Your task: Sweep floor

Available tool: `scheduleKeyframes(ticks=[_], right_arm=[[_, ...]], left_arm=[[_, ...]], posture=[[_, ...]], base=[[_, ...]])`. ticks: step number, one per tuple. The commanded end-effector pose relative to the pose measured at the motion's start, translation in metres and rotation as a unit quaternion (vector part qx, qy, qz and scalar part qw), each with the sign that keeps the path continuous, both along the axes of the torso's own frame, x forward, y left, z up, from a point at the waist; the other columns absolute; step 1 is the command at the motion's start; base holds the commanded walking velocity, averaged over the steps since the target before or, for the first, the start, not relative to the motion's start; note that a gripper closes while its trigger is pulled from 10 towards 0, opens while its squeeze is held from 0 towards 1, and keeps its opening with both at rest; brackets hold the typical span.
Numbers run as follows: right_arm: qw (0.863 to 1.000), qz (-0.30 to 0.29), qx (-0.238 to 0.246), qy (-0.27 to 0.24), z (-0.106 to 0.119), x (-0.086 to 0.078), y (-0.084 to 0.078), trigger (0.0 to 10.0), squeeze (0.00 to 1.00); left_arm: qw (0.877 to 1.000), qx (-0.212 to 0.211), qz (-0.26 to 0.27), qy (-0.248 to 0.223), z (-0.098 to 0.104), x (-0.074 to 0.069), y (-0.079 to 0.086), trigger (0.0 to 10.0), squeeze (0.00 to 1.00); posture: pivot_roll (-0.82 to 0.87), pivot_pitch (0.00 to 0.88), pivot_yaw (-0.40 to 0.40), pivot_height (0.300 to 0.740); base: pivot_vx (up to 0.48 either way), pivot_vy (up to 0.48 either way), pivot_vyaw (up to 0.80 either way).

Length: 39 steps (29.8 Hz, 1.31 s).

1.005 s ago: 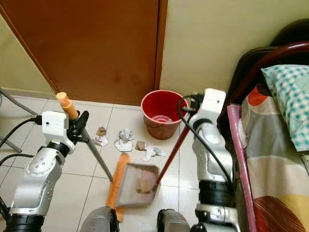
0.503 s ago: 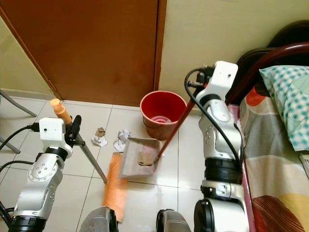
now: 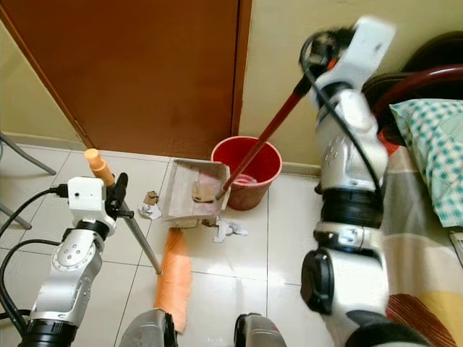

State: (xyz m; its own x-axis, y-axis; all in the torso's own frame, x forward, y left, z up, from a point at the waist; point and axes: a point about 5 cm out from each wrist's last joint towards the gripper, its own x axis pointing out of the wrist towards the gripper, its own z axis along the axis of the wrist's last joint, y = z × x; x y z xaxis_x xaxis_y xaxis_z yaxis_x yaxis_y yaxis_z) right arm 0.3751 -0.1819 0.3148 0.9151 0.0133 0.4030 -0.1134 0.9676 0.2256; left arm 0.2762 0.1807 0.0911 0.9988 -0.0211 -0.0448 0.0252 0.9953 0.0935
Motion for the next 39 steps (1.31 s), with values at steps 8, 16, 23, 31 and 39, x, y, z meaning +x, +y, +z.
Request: scheduleKeyframes(ticks=[8, 16, 23, 31, 39], right_arm=[[0.990, -0.036, -0.042, -0.131, 0.048, -0.009, -0.009, 10.0, 0.00], [0.974, -0.037, -0.148, -0.170, 0.045, -0.015, 0.007, 10.0, 0.00], [0.944, -0.009, -0.266, -0.194, 0.018, -0.020, 0.036, 10.0, 0.00], [0.896, 0.073, -0.396, -0.189, -0.034, -0.029, 0.070, 10.0, 0.00], [0.853, 0.115, -0.459, -0.221, -0.053, -0.040, 0.087, 10.0, 0.00]], left_arm=[[0.999, 0.025, 0.002, 0.030, -0.011, -0.002, 0.001, 10.0, 0.00], [0.999, 0.023, -0.004, 0.031, -0.012, -0.003, -0.001, 10.0, 0.00], [0.999, 0.021, -0.009, 0.031, -0.012, -0.002, -0.004, 10.0, 0.00], [0.999, 0.018, -0.014, 0.031, -0.012, -0.001, -0.007, 10.0, 0.00], [0.999, 0.017, -0.018, 0.031, -0.012, 0.000, -0.009, 10.0, 0.00]], posture=[[0.00, 0.107, -0.040, 0.740], [0.00, 0.113, -0.038, 0.740], [-0.01, 0.120, -0.039, 0.740], [-0.01, 0.117, -0.044, 0.740], [-0.01, 0.113, -0.047, 0.740]], base=[[0.000, 0.000, 0.00], [0.000, 0.000, 0.00], [0.000, 0.000, 0.00], [0.000, 0.000, 0.00], [0.000, 0.000, 0.00]])
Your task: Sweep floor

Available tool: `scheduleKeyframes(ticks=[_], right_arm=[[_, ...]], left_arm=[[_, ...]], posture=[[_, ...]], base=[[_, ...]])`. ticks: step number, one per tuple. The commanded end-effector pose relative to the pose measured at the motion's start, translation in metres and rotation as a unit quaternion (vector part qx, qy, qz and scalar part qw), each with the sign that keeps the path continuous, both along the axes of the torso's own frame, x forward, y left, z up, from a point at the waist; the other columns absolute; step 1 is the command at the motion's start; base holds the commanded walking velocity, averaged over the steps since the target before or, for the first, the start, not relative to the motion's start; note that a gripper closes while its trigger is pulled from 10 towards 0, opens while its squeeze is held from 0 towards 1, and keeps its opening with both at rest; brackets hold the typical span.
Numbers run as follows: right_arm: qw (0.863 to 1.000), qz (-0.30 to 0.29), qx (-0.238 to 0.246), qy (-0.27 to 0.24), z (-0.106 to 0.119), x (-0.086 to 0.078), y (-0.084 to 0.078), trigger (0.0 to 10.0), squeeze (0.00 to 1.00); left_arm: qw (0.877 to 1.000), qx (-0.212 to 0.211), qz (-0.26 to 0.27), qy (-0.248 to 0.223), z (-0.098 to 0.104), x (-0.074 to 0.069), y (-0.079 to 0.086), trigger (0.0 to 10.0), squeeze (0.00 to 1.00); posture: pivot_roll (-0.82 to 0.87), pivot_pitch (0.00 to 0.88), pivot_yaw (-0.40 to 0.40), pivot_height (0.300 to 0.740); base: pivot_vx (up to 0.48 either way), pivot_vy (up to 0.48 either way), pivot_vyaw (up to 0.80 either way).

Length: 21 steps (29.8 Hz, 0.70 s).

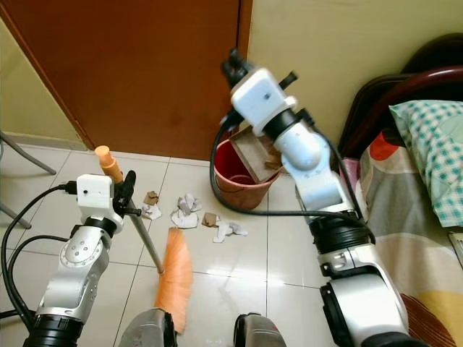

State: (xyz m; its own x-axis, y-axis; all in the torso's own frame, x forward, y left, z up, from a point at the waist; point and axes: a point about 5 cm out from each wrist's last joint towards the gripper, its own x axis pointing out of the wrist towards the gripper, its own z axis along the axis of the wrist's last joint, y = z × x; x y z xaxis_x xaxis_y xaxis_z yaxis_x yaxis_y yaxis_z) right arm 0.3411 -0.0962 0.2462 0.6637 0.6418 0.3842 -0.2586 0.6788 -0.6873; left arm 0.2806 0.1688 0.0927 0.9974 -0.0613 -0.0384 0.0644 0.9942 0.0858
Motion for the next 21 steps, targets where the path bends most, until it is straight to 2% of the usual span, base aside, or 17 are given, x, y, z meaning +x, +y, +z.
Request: scheduleKeyframes(ticks=[1, 7, 12, 13, 15, 18, 21], right_arm=[[0.998, 0.012, -0.014, -0.054, 0.016, -0.006, 0.001, 10.0, 0.00], [0.997, 0.025, -0.022, -0.063, 0.016, -0.009, 0.005, 10.0, 0.00], [0.996, 0.013, -0.016, -0.083, 0.019, -0.010, 0.004, 10.0, 0.00], [0.996, 0.005, -0.010, -0.091, 0.021, -0.010, 0.002, 10.0, 0.00], [0.991, -0.048, 0.011, -0.125, 0.035, -0.008, -0.009, 10.0, 0.00], [0.982, -0.118, 0.056, -0.134, 0.048, -0.005, -0.027, 10.0, 0.00], [0.978, -0.135, 0.070, -0.140, 0.050, -0.008, -0.034, 10.0, 0.00]], left_arm=[[0.999, 0.022, 0.002, 0.033, -0.014, -0.005, 0.003, 10.0, 0.00], [0.999, 0.019, -0.001, 0.031, -0.013, -0.003, 0.000, 10.0, 0.00], [0.999, 0.018, -0.002, 0.031, -0.014, -0.002, -0.001, 10.0, 0.00], [0.999, 0.018, -0.002, 0.031, -0.014, -0.002, -0.002, 10.0, 0.00], [0.999, 0.018, -0.001, 0.030, -0.013, -0.002, -0.001, 10.0, 0.00], [0.999, 0.018, 0.000, 0.030, -0.014, -0.002, -0.001, 10.0, 0.00], [0.999, 0.017, 0.001, 0.030, -0.014, -0.002, -0.001, 10.0, 0.00]], posture=[[-0.01, 0.113, -0.047, 0.740], [-0.01, 0.106, -0.050, 0.740], [-0.01, 0.103, -0.051, 0.740], [-0.01, 0.102, -0.052, 0.740], [-0.01, 0.102, -0.052, 0.740], [-0.01, 0.098, -0.055, 0.740], [-0.02, 0.097, -0.054, 0.740]], base=[[0.000, 0.000, 0.00], [0.000, 0.000, 0.00], [0.000, 0.000, 0.00], [0.000, 0.000, 0.00], [0.000, 0.000, 0.00], [0.000, 0.000, 0.00], [0.000, 0.000, 0.00]])
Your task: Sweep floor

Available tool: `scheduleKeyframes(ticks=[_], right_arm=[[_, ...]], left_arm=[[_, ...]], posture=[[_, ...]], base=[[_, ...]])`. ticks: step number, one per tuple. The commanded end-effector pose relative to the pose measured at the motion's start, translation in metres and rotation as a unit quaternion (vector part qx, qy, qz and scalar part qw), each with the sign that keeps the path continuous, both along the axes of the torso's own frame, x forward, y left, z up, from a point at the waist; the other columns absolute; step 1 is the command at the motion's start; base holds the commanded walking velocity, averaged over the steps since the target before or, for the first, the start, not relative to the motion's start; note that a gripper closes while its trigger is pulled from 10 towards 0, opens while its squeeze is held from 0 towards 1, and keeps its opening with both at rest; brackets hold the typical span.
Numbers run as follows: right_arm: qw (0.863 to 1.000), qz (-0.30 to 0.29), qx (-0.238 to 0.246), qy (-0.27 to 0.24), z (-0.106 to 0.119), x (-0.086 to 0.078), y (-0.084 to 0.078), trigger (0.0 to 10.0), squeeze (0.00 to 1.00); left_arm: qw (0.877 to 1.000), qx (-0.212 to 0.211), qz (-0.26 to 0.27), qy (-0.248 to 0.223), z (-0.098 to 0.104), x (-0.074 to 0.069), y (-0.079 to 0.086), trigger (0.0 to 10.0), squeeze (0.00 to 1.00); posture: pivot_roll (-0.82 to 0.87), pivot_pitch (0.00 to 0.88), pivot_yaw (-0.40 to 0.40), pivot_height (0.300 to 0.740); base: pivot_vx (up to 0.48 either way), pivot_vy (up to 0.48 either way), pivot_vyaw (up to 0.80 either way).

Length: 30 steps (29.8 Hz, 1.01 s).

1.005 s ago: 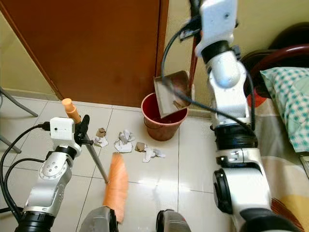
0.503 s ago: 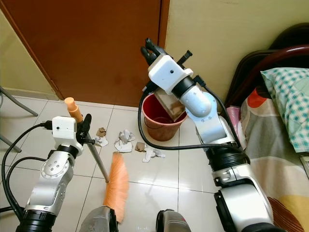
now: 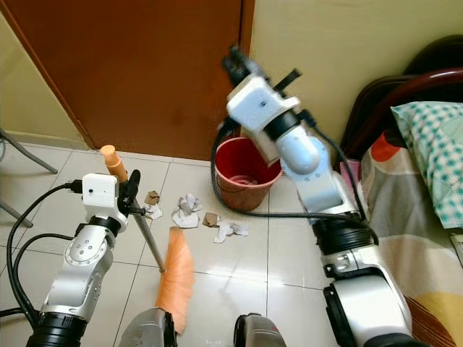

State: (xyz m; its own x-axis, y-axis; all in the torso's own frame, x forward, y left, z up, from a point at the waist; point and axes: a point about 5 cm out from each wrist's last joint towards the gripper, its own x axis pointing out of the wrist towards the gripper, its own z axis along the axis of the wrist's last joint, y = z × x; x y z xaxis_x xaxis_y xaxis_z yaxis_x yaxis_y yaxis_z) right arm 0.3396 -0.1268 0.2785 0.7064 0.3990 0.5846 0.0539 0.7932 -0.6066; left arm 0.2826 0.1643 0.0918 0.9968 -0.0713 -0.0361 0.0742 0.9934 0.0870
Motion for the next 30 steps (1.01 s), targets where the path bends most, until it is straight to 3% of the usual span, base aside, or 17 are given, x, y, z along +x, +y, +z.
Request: scheduleKeyframes(ticks=[1, 10, 21, 23, 30], right_arm=[[0.998, -0.020, 0.000, -0.054, 0.018, -0.009, -0.007, 10.0, 0.00], [0.996, -0.081, 0.039, -0.009, 0.000, -0.014, -0.024, 10.0, 0.00], [0.991, -0.098, 0.065, 0.061, -0.032, -0.028, -0.027, 10.0, 0.00], [0.985, -0.115, 0.067, 0.113, -0.053, -0.028, -0.029, 10.0, 0.00], [0.964, -0.136, 0.101, 0.204, -0.097, -0.027, -0.036, 10.0, 0.00]], left_arm=[[0.999, 0.016, 0.005, 0.032, -0.014, -0.004, 0.003, 10.0, 0.00], [0.999, 0.019, -0.002, 0.031, -0.013, -0.003, 0.002, 10.0, 0.00], [0.999, 0.025, -0.003, 0.034, -0.014, -0.007, 0.006, 10.0, 0.00], [0.999, 0.026, -0.006, 0.036, -0.014, -0.007, 0.005, 10.0, 0.00], [0.999, 0.030, -0.008, 0.039, -0.014, -0.008, 0.006, 10.0, 0.00]], posture=[[-0.02, 0.097, -0.054, 0.740], [-0.02, 0.098, -0.048, 0.740], [-0.01, 0.109, -0.038, 0.740], [-0.01, 0.115, -0.035, 0.740], [-0.01, 0.122, -0.032, 0.740]], base=[[0.000, 0.000, 0.00], [0.000, 0.000, 0.00], [0.000, 0.000, 0.00], [0.000, 0.000, 0.00], [0.000, 0.000, 0.00]])
